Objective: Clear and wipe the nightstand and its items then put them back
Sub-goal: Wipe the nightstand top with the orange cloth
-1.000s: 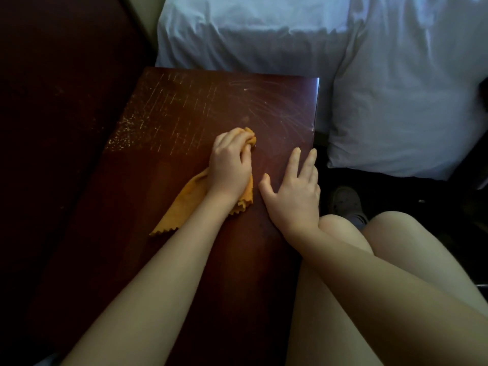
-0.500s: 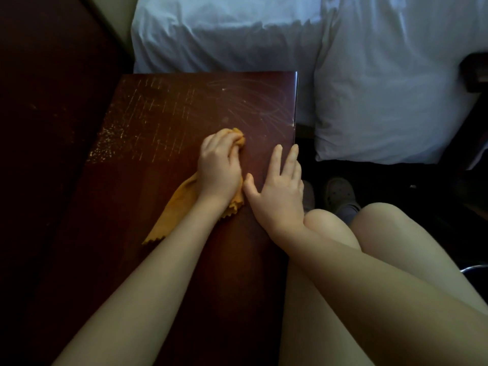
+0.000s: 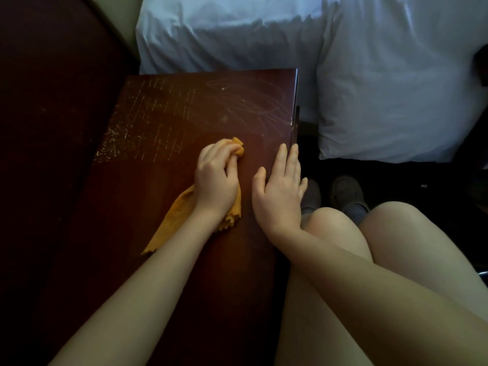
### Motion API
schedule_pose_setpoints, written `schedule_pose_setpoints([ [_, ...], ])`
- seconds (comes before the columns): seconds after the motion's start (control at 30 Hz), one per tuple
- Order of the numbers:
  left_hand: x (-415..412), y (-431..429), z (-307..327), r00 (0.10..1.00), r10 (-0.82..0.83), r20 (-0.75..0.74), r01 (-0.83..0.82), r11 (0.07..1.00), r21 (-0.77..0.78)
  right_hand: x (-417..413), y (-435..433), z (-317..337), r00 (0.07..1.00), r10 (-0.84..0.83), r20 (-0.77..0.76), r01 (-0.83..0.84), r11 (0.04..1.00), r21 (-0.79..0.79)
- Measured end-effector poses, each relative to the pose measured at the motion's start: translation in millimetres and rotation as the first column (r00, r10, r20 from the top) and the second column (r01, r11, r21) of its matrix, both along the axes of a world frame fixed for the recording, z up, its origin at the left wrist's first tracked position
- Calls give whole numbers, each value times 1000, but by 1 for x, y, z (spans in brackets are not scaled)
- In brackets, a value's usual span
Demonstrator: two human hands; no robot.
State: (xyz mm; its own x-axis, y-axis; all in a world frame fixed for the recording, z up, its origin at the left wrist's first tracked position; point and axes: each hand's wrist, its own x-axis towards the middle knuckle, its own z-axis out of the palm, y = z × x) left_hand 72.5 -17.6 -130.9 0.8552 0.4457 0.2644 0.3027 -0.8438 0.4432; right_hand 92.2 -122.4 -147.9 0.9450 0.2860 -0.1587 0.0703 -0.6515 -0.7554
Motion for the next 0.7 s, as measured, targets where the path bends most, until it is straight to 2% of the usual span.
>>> schedule_pose_setpoints([
  [0.1, 16, -8, 0, 993, 116, 21, -115, 993, -22, 0, -3, 2, 1000, 0, -5, 0, 999, 39],
  [0.17, 24, -14, 0, 993, 116, 23, -115, 993, -24, -1, -3, 3, 1000, -10, -17, 11, 998, 69],
  [0.23, 26, -21, 3, 999, 53, 14, -53, 998, -18, -3, -4, 4, 1000, -10, 2, 10, 1000, -3],
  [0.3, 17, -25, 4, 999, -43, -9, 43, 999, 10, -6, -11, 2, 994, 48, 97, -34, 989, -141],
  [0.4, -3, -25, 3, 991, -129, -34, 130, 991, 27, -9, -27, -2, 973, 146, 181, -111, 975, -193],
  [0.5, -9, -26, 3, 996, -85, -26, 85, 996, 25, -3, -41, -3, 989, 64, 131, -37, 980, -194],
  [0.57, 0, -27, 1, 1000, 13, -21, -13, 1000, 5, 4, -47, -1, 998, 16, 68, 0, 974, -227],
  [0.7, 23, -34, 0, 984, 178, 0, -178, 983, -40, 9, -61, 1, 997, 25, -79, -49, 944, -325],
])
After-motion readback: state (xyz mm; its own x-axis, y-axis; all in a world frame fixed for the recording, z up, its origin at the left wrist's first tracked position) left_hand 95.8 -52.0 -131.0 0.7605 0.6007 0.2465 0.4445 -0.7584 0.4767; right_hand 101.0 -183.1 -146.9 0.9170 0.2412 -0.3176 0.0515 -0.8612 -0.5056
